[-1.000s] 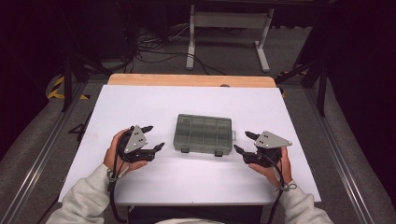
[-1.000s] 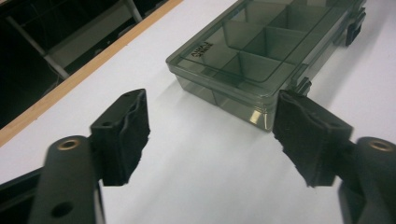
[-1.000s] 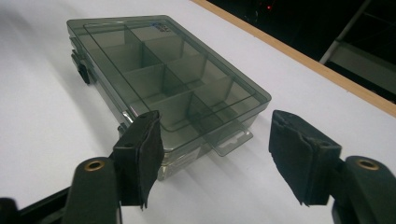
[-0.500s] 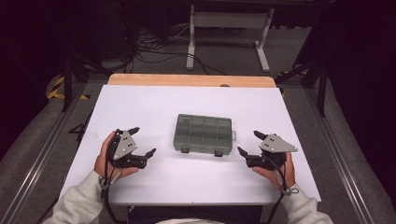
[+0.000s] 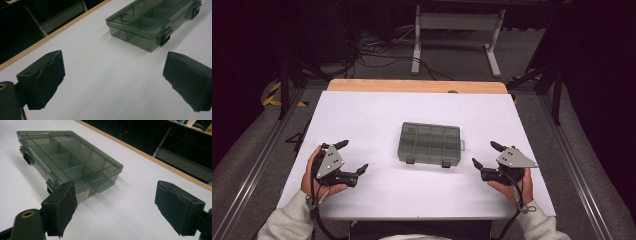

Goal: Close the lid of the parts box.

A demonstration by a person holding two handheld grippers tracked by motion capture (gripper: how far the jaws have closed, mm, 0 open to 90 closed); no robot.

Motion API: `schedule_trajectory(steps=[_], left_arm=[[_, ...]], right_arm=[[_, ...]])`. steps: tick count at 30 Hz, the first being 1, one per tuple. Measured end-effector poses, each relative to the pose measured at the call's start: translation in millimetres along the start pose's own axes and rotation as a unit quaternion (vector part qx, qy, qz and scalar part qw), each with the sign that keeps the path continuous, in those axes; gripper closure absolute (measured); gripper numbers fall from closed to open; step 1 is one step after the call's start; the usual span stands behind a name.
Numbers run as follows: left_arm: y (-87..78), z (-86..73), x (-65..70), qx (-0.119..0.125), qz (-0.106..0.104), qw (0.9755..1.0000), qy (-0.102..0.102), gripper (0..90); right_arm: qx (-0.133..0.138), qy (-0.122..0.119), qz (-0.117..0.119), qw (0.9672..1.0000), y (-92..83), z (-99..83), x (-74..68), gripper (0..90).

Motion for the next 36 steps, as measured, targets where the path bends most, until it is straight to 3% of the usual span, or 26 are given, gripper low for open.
schedule_trajectory(steps=[7,9,17,21,28,31,36], left_arm=[[-15.1,-12.4,-7.5,0.005,0.014,0.9998,-0.013,3.5],[-18.7,-17.6,-10.7,-0.002,0.021,0.9997,-0.008,3.5],[-27.4,-31.1,-18.1,0.0,0.026,0.9994,-0.023,3.1],[-29.3,-41.3,-17.9,-0.011,0.026,0.9993,-0.024,2.9],[-38.9,-47.8,-11.6,-0.002,0.032,0.9992,-0.022,3.1],[-44.3,-47.6,-8.6,0.019,0.03,0.9986,-0.039,3.2],[-49.0,-53.1,-7.6,0.019,0.032,0.9979,-0.054,3.4]], right_arm=[[0.003,0.002,-0.021,0.9998,-6.4,-5.4,8.5,15.3],[0.003,-0.001,-0.027,0.9996,-7.2,-8.1,10.0,14.5],[0.004,-0.005,-0.052,0.9986,-10.2,-17.5,18.1,10.7],[0.0,0.0,-0.059,0.9983,-12.1,-24.4,22.5,10.0],[0.006,0.005,-0.065,0.9978,-18.0,-33.6,29.5,9.4],[0.006,0.007,-0.065,0.9979,-18.8,-35.7,30.3,9.3],[0.016,0.015,-0.071,0.9972,-20.3,-33.4,33.3,9.1]])
Point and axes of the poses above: each handheld gripper's, and its own axes: y roughly forward along the jaws, z roughly out of its top, x roughly to its right, the point moved 10 cm from there along y, roughly forward along the jaws, and after that the axes turned 13 degrees about -z, right-handed, at the moved point
